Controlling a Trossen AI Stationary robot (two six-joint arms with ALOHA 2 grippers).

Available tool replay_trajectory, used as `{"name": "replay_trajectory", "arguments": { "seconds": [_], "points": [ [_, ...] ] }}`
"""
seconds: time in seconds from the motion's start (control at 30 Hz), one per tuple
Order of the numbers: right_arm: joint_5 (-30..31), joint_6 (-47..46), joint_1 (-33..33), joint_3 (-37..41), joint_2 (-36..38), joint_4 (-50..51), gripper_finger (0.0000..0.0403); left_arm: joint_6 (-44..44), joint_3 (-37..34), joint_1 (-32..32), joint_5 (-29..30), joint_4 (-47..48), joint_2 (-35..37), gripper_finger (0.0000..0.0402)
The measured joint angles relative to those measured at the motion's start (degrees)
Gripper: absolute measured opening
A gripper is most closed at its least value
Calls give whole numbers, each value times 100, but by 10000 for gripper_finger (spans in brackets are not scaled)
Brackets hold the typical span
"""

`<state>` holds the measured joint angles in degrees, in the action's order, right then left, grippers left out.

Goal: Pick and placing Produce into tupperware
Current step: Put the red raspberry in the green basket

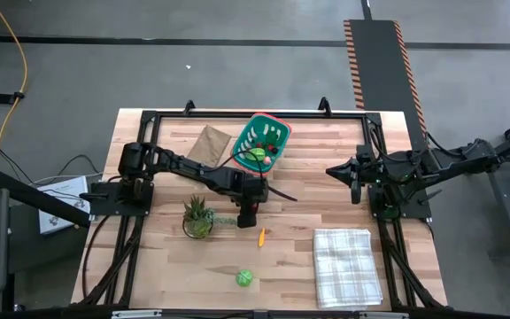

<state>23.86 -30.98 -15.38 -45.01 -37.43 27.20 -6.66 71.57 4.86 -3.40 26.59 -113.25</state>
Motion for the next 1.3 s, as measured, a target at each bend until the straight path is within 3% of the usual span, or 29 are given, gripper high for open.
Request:
{"name": "replay_trajectory", "arguments": {
  "seconds": [0.47,0.9,1.3],
  "points": [
    [15,-2,2,0,0,-1,1,-103,2,2,0,7,0,100],
    [18,-2,0,0,2,-4,1,-114,54,1,-249,64,44,96],
    [20,-2,1,0,2,-115,1,30,1772,0,-337,1617,52,93]
  ]
}}
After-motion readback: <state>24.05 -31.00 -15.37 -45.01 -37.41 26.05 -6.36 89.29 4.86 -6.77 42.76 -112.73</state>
